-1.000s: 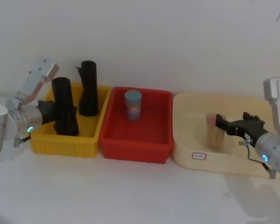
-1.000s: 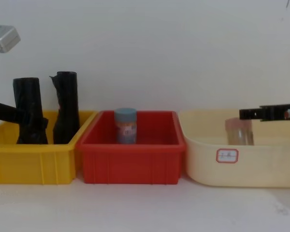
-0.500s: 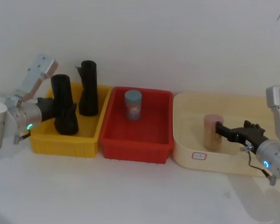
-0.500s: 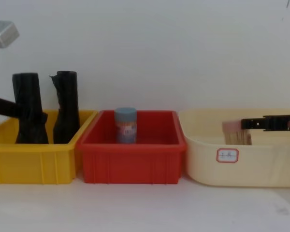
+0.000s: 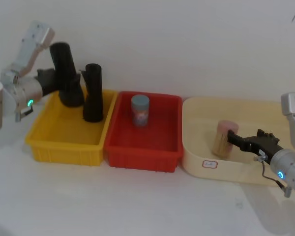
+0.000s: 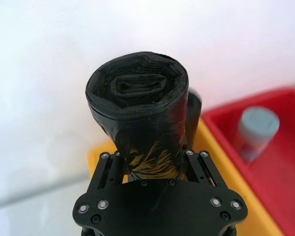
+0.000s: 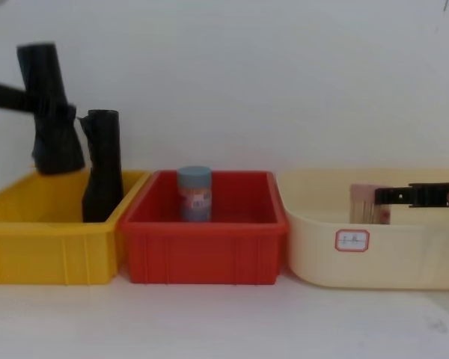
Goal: Pick up the garbage bag with the one hand and transfer it to the other hand.
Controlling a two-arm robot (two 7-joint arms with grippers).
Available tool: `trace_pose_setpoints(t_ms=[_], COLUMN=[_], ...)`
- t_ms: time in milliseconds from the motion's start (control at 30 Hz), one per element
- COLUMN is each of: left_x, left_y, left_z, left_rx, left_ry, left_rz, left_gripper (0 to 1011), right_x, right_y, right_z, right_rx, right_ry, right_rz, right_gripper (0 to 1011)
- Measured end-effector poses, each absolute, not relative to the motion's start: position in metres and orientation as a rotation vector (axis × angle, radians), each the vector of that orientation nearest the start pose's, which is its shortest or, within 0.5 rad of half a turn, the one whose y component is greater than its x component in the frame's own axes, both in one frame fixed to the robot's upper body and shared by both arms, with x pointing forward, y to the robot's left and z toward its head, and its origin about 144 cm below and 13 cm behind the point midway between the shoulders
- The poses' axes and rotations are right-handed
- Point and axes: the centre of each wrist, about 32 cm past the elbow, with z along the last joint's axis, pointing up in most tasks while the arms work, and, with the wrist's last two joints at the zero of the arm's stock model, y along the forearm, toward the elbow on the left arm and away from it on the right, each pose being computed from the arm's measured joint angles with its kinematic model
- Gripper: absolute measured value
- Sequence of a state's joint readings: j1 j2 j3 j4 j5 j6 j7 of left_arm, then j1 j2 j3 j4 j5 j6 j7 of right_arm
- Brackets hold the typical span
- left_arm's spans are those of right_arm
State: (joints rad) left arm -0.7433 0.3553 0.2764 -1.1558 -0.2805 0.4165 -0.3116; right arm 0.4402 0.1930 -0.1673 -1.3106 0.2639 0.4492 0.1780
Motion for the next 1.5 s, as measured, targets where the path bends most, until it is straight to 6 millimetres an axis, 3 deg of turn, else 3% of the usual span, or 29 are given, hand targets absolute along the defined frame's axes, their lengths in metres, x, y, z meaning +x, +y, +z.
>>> trace_pose_setpoints(t_ms=[367,867,1200,1500], left_x=[0.656,0.709,0.731,0.735], left_y=[0.298,0.284,0.270,0.264], left_z=[1.365,1.443,1.471,1.485], left_rx=[0.087,-0.129,-0.189,-0.210], left_ry=[-0.057,-0.100,-0.098,-0.101], left_rz=[1.176,0.995,0.881,0.839], left_gripper=[486,486,486,486], right_x=[0.575,0.570,0.554,0.537], right_y=[-0.249,-0.253,-0.262,-0.274], right_z=[1.221,1.223,1.232,1.241], right_rx=[-0.205,-0.183,-0.113,-0.023], right_ry=[0.250,0.213,0.120,0.030], right_rz=[-1.267,-1.252,-1.182,-1.059], right_gripper=[1001,1001,1001,1001])
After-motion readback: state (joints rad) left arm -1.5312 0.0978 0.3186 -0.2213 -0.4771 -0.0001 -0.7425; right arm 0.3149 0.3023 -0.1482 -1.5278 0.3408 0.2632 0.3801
